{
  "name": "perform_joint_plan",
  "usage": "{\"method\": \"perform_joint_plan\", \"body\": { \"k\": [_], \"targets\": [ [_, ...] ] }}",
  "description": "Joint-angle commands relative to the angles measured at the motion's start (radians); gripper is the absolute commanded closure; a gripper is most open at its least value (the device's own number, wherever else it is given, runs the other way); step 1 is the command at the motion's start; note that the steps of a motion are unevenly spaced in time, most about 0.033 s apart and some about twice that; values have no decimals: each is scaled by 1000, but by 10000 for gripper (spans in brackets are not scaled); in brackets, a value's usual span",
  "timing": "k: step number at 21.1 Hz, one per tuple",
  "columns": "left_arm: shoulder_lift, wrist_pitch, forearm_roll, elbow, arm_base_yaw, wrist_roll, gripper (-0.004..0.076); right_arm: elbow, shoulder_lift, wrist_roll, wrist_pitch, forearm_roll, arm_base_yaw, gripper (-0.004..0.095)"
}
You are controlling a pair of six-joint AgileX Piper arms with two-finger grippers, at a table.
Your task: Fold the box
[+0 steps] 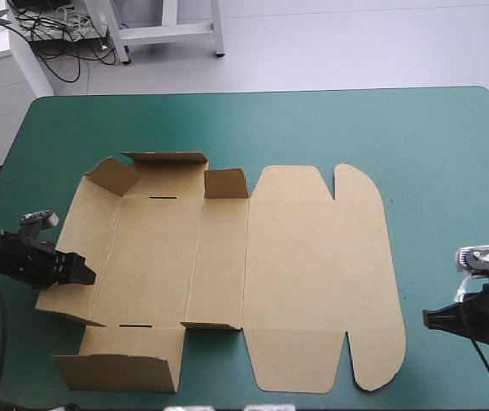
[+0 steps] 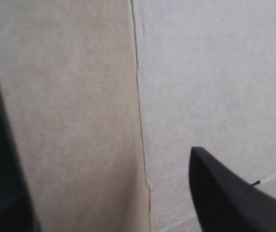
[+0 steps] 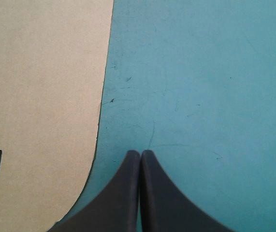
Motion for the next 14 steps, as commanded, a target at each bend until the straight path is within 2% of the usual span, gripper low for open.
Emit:
{"method": "perform_joint_plan", "body": {
  "k": [1,3,6,11,14],
  "targets": [
    [-30,70,1,-19,-12,-32,539,-24,1,-2,-47,2,3,928],
    [-30,82,7,-19,-17,-30,727,-24,1,-2,-47,2,3,928],
    [-30,70,43,-19,-52,-33,734,-24,1,-2,-47,2,3,928],
    [-30,-23,49,-20,-114,-37,734,-24,1,-2,-43,1,3,928],
    [-31,-28,142,-74,-177,-80,734,-24,1,-2,-41,1,3,928]
  ]
}}
